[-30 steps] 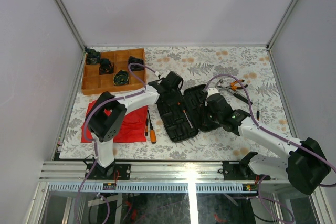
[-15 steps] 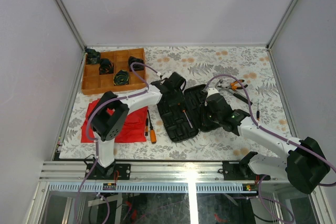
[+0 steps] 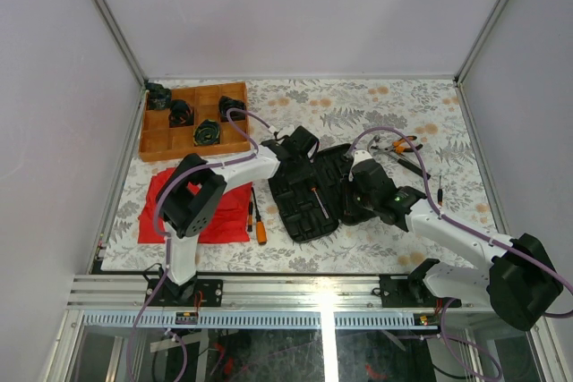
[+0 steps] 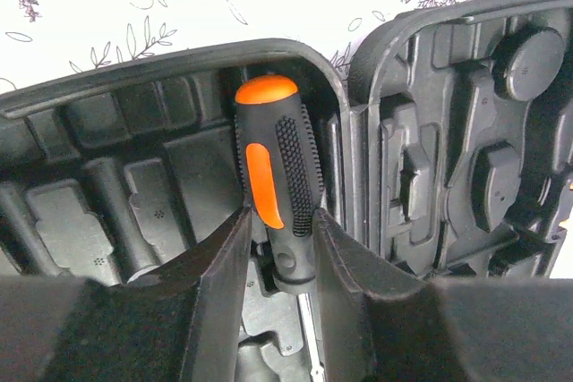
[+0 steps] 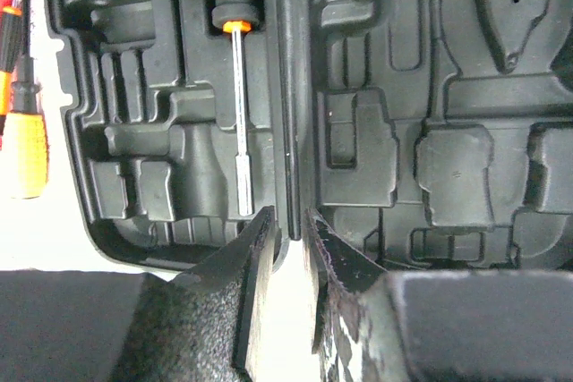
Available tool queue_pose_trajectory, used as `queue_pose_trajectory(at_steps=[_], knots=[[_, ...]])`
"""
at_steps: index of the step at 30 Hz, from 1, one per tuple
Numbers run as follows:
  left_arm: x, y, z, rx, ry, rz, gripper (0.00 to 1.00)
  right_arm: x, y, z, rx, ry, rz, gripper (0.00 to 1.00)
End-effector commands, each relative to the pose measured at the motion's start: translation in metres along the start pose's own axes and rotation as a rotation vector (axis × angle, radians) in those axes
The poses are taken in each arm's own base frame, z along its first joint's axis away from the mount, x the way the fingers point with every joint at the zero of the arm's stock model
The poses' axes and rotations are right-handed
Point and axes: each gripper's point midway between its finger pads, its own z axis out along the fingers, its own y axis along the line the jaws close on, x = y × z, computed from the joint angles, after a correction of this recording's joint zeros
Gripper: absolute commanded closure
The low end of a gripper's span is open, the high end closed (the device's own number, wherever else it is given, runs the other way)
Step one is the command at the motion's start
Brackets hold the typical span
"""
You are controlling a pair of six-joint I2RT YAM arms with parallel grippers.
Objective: Sort the tools into containers
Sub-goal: Adjust the screwdriver in the storage box.
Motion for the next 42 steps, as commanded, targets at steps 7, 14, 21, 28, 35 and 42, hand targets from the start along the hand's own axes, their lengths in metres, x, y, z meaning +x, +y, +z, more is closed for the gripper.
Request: queue_pose_trajectory(at_steps=[7, 14, 21, 28, 35, 42], knots=[[0.012, 0.021, 0.016, -0.061, 0.009, 0.029, 0.77, -0.020, 0.025, -0.006, -0.099, -0.013, -0.065, 0.75], [0.014, 0.025, 0.017, -0.066, 0.007, 0.027, 0.78, -0.019, 0.037, -0.001, -0.153, 0.022, -0.063, 0.75], [0.014, 0.026, 0.016, -0.060, -0.006, 0.023, 0.79, -0.010, 0.036, 0.018, -0.141, 0.092, -0.067, 0.79], [0.016, 0.027, 0.018, -0.062, -0.012, 0.031, 0.84, -0.009, 0.040, 0.029, -0.153, 0.112, -0.074, 0.81], [0.016, 0.028, 0.019, -0.064, -0.019, 0.033, 0.88, -0.009, 0.045, 0.034, -0.179, 0.126, -0.083, 0.81], [0.018, 0.029, 0.020, -0.063, -0.018, 0.033, 0.94, -0.001, 0.042, 0.042, -0.169, 0.158, -0.085, 0.81]])
